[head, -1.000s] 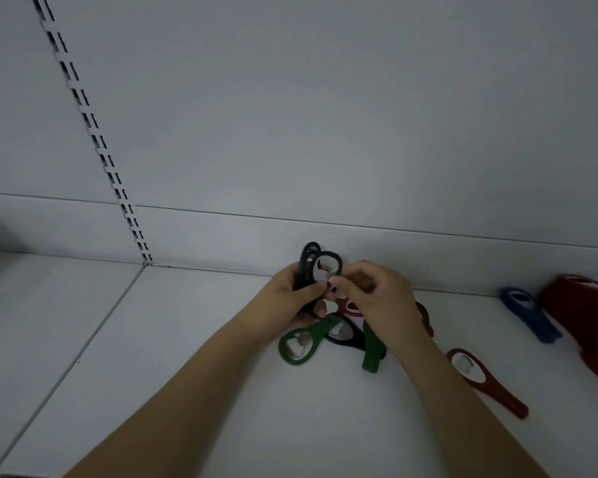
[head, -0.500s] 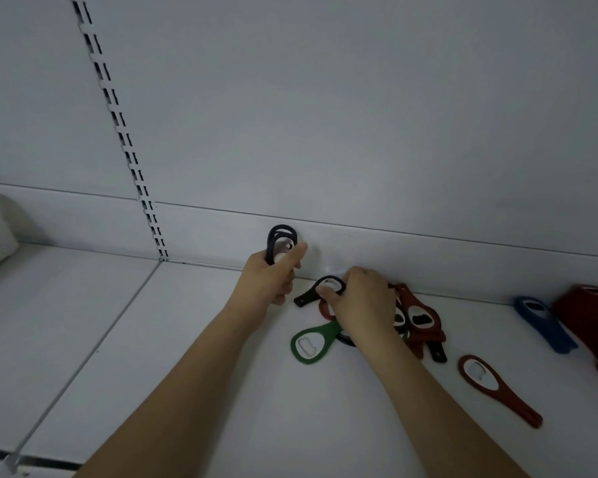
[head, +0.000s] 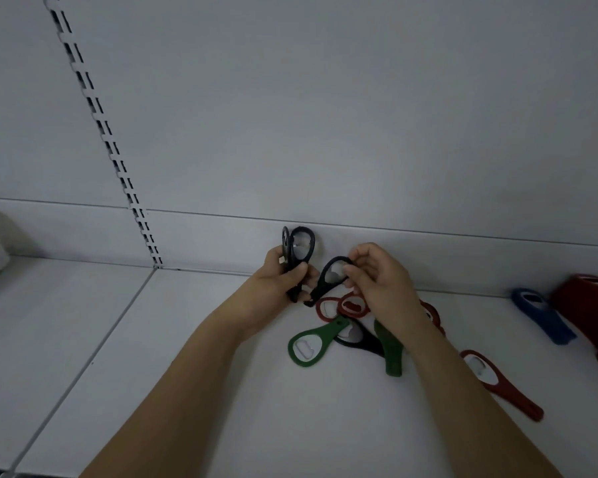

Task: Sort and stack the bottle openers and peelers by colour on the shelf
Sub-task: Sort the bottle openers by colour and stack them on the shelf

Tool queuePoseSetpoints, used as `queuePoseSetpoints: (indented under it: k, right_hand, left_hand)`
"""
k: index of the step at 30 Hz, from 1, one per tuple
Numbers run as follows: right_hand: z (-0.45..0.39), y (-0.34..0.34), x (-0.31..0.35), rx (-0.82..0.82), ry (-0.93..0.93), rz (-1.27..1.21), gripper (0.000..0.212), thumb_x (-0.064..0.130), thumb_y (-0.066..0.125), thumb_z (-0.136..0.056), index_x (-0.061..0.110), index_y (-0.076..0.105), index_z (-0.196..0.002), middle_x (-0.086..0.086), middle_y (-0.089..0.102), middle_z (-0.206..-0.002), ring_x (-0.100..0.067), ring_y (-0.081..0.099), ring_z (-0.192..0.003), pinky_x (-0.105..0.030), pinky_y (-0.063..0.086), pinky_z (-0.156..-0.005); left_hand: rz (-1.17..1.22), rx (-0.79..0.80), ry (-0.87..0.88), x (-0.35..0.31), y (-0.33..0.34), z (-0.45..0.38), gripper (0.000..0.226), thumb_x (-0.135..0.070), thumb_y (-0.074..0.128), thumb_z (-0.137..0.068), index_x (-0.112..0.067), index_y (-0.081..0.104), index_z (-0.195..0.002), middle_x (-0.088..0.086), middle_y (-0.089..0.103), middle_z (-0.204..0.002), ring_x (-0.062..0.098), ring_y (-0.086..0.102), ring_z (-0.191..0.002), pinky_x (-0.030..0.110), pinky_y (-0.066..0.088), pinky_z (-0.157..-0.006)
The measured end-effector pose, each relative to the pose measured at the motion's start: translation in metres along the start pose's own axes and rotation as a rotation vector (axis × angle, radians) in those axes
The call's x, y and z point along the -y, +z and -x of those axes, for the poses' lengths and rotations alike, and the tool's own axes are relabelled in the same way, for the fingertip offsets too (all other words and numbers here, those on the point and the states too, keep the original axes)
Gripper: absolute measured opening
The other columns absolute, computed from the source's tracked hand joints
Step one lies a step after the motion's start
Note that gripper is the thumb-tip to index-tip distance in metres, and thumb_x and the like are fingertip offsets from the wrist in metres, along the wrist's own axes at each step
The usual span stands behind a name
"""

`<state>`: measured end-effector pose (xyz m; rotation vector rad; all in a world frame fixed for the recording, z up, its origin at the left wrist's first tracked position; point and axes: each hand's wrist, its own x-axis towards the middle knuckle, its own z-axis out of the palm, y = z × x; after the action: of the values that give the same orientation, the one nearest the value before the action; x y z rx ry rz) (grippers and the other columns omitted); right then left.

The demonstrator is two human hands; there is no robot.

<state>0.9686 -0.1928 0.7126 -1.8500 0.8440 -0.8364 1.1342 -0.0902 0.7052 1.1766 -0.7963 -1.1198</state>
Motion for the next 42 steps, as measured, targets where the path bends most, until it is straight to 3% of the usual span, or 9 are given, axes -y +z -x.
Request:
queuePoseSetpoints:
  k: [3, 12, 20, 23, 25, 28, 31, 37, 42]
  right_hand:
    - [-0.002, -0.012, 0.006, 0.047, -0.026, -0.076, 0.014, 0.006, 0.063, -0.092, 0.020, 0.062, -0.094, 0.003, 0.068, -0.083, -0.004, 0.063, -0.067, -0.016, 0.052, -0.065]
    - [0.002, -0.012, 0.009, 0.055, -0.079, -0.184, 0.012, 0.000, 0.060, -0.093, 0.005, 0.067, -0.103, -0.005, 0.071, -0.085, -0.011, 0.066, -0.071, -0.019, 0.054, -0.069]
    - [0.008, -0.007, 0.013, 0.049, -0.100, -0.177, 0.016, 0.011, 0.067, -0.090, 0.012, 0.073, -0.105, -0.001, 0.075, -0.087, -0.012, 0.070, -0.076, -0.019, 0.055, -0.070]
    - [0.007, -0.016, 0.015, -0.006, -0.065, 0.191, 0.012, 0.029, 0.070, -0.089, 0.018, 0.073, -0.087, 0.006, 0.070, -0.075, -0.005, 0.064, -0.066, -0.019, 0.051, -0.065]
    - [0.011, -0.028, 0.016, 0.148, 0.051, 0.511, 0.024, 0.045, 0.072, -0.083, 0.022, 0.070, -0.080, 0.009, 0.067, -0.071, -0.005, 0.062, -0.065, -0.024, 0.052, -0.066]
    - [0.024, -0.030, 0.020, 0.439, 0.194, 0.817, 0.042, 0.054, 0.078, -0.073, 0.016, 0.070, -0.088, 0.002, 0.069, -0.083, -0.015, 0.065, -0.076, -0.029, 0.053, -0.069]
    - [0.026, -0.021, 0.022, 0.473, 0.115, 1.087, 0.060, 0.057, 0.076, -0.073, 0.006, 0.064, -0.101, -0.002, 0.066, -0.083, -0.019, 0.062, -0.074, -0.028, 0.043, -0.058]
    - [0.024, -0.026, 0.021, 0.498, 0.110, 0.662, 0.025, 0.036, 0.077, -0.082, 0.025, 0.059, -0.067, 0.005, 0.060, -0.064, -0.010, 0.056, -0.057, -0.012, 0.040, -0.044]
    - [0.013, -0.051, 0.028, 0.116, 0.145, 0.113, 0.008, 0.018, 0.065, -0.092, 0.023, 0.069, -0.097, 0.006, 0.072, -0.074, -0.005, 0.067, -0.064, -0.014, 0.050, -0.059]
  left_hand:
    - [-0.086, 0.046, 0.033, -0.003, -0.003, 0.003, 0.024, -0.015, 0.051, -0.102, -0.012, 0.046, -0.125, 0.007, 0.067, -0.093, 0.017, 0.065, -0.088, 0.028, 0.053, -0.074]
    - [-0.208, 0.296, -0.125, -0.001, 0.013, 0.012, 0.026, -0.025, 0.063, -0.094, -0.006, 0.054, -0.110, -0.005, 0.048, -0.071, 0.007, 0.041, -0.061, 0.016, 0.038, -0.052]
    - [-0.205, 0.235, -0.094, -0.003, 0.021, 0.014, 0.017, -0.018, 0.055, -0.101, -0.006, 0.055, -0.113, 0.006, 0.060, -0.073, 0.016, 0.050, -0.057, 0.022, 0.033, -0.042]
    - [-0.199, 0.053, -0.111, 0.000, 0.018, 0.008, 0.011, -0.017, 0.056, -0.100, -0.008, 0.056, -0.105, 0.004, 0.052, -0.063, 0.016, 0.046, -0.053, 0.022, 0.028, -0.040]
    - [-0.169, -0.036, -0.087, -0.002, 0.016, 0.006, 0.016, -0.026, 0.056, -0.100, -0.010, 0.053, -0.098, 0.002, 0.056, -0.067, 0.016, 0.050, -0.053, 0.021, 0.029, -0.039]
    - [-0.135, -0.089, -0.048, -0.001, 0.012, 0.003, 0.020, -0.034, 0.056, -0.098, -0.015, 0.050, -0.098, 0.001, 0.059, -0.076, 0.016, 0.053, -0.055, 0.019, 0.030, -0.038]
    - [-0.092, -0.053, -0.061, 0.002, 0.012, -0.001, 0.016, -0.024, 0.057, -0.099, -0.017, 0.048, -0.111, 0.005, 0.051, -0.081, 0.016, 0.050, -0.059, 0.020, 0.031, -0.040]
    - [0.180, 0.017, -0.079, 0.005, 0.014, -0.008, 0.024, 0.003, 0.044, -0.100, -0.011, 0.046, -0.119, 0.007, 0.058, -0.087, 0.018, 0.054, -0.074, 0.024, 0.045, -0.054]
    - [0.165, 0.082, -0.105, 0.004, 0.012, -0.005, 0.019, -0.008, 0.045, -0.102, -0.004, 0.050, -0.120, 0.011, 0.067, -0.092, 0.020, 0.066, -0.081, 0.030, 0.057, -0.066]
